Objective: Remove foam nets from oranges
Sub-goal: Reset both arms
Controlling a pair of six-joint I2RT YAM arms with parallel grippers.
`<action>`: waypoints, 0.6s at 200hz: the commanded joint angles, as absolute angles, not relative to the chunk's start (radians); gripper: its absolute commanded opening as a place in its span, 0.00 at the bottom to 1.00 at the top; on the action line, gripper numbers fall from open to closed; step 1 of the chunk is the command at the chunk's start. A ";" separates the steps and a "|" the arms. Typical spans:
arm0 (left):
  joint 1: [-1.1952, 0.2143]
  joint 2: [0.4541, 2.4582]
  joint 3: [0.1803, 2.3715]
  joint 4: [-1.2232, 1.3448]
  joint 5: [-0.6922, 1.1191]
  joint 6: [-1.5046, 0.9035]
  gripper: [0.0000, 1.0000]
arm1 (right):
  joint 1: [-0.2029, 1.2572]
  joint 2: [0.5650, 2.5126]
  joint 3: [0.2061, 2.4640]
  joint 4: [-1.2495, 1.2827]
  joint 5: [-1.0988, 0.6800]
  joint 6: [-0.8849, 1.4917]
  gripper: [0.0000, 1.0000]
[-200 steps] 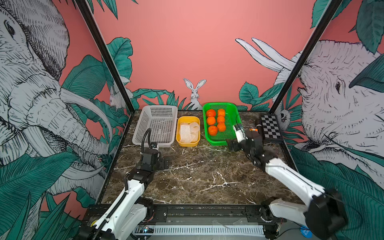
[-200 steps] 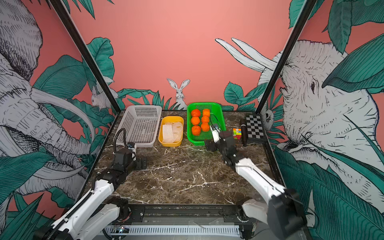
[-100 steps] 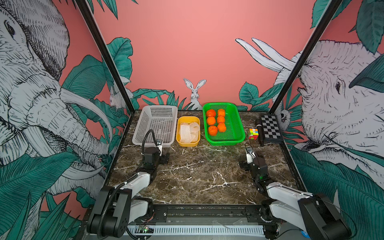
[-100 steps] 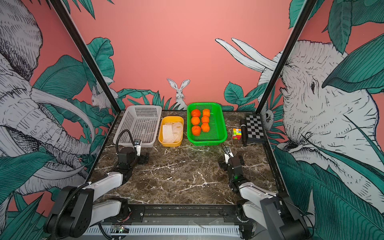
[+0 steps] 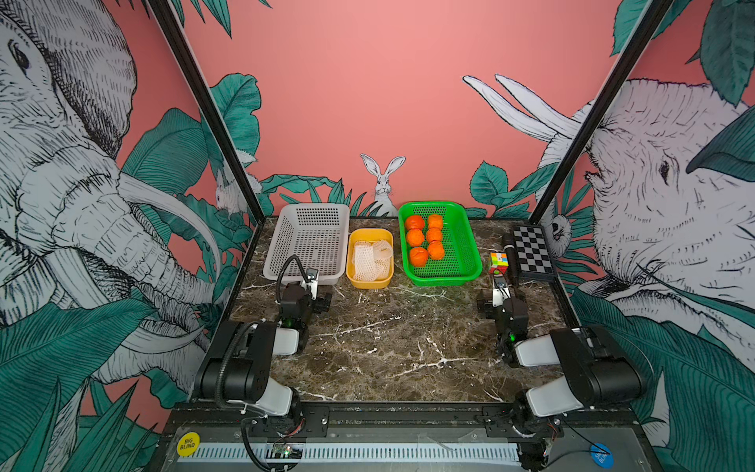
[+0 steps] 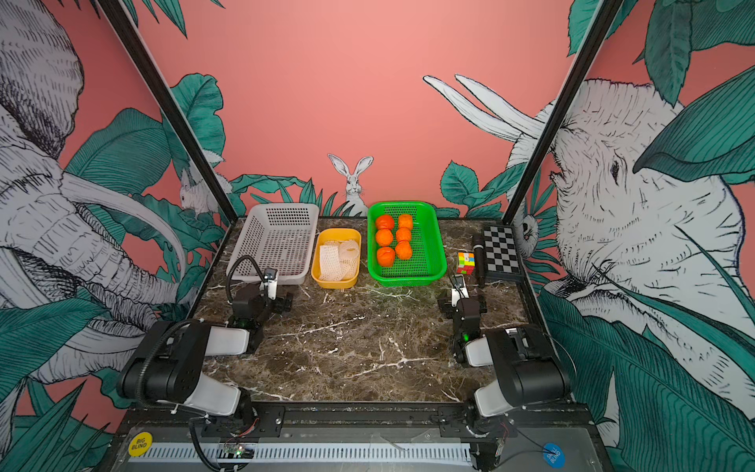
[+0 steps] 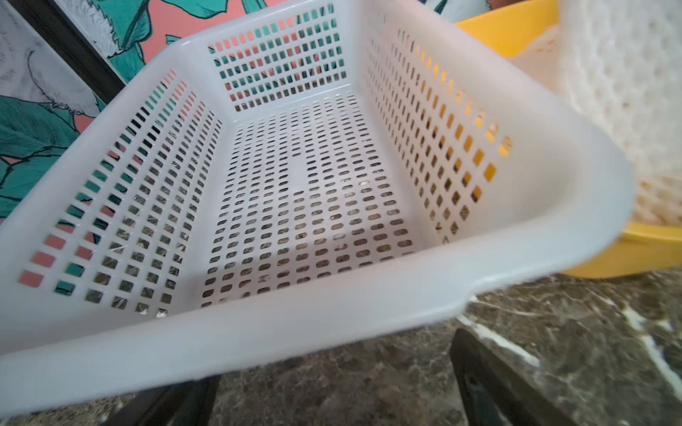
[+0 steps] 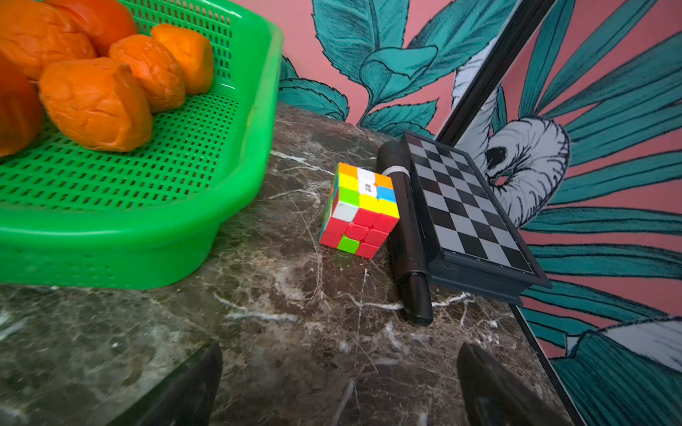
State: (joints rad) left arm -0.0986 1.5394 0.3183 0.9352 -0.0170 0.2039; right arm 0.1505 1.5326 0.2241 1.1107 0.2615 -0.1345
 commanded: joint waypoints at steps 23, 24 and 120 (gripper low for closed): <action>-0.097 1.560 0.353 1.000 -0.080 0.174 0.99 | 0.068 1.535 0.375 0.911 0.141 -0.041 0.99; -0.097 1.561 0.357 0.995 -0.083 0.173 1.00 | 0.065 1.536 0.379 0.906 0.133 -0.039 0.99; -0.046 1.553 0.419 0.856 -0.048 0.114 1.00 | 0.027 1.535 0.423 0.810 0.051 -0.017 0.99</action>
